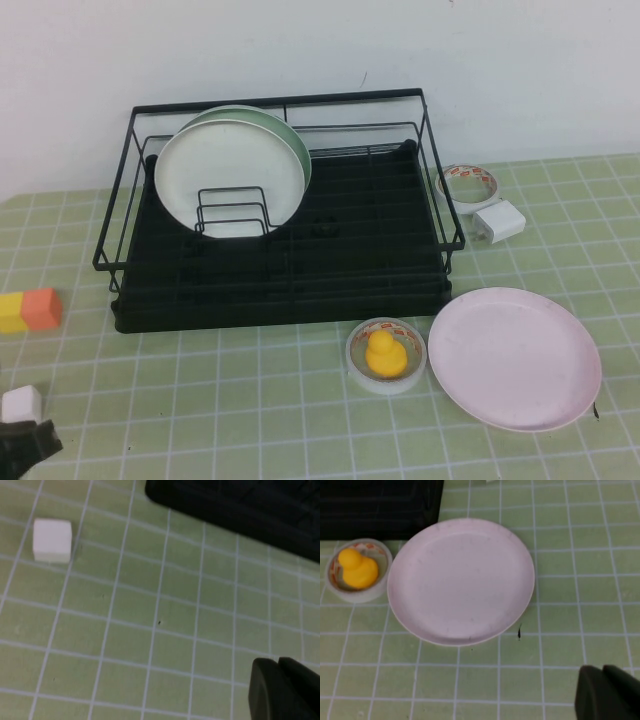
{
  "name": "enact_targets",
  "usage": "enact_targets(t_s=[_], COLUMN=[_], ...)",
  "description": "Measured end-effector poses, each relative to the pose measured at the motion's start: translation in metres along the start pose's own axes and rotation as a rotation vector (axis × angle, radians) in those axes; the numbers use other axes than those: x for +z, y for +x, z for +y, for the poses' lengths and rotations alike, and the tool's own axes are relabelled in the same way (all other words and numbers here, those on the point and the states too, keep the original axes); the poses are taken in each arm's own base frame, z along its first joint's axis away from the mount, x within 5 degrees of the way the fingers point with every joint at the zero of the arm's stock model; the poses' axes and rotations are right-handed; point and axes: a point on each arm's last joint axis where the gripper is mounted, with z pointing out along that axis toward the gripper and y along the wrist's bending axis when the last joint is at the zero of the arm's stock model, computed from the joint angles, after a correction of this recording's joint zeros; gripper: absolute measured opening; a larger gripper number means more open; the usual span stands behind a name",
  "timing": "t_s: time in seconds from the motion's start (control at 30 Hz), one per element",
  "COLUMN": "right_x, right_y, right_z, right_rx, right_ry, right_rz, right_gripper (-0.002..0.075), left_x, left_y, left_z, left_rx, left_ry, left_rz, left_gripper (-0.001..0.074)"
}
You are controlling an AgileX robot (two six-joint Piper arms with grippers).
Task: Place plate on rack
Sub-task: Pick up the plate from the table
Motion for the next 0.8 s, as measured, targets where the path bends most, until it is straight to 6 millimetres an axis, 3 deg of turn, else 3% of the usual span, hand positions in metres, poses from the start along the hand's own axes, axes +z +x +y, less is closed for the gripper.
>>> enact_targets(t_s=[0.27, 0.57, 0.7, 0.8], right_x=[0.03, 0.102, 0.14, 0.165], right_y=[-0.009, -0.033, -0.039, -0.042], right_z=[-0.003, -0.013, -0.019, -0.023], right_rx=[0.029, 0.018, 0.052, 0.071], right_ry=[-0.035, -0.099, -0.124, -0.132], right_rz=[0.126, 0.37, 0.488, 0.544], right_gripper=[0.0, 0.0006, 0.0081, 0.0181], left_x=[0.012, 0.012, 0.012, 0.012], left_y=[0.004, 0.004, 0.004, 0.004], left_z=[-0.001, -0.002, -0.002, -0.002], left_rx=[-0.071, -0.076, -0.072, -0.071], left_ry=[-0.003, -0.001, 0.0, 0.001], left_rz=[0.099, 0.104, 0.104, 0.104], left_gripper=[-0.0003, -0.0003, -0.0003, -0.0003])
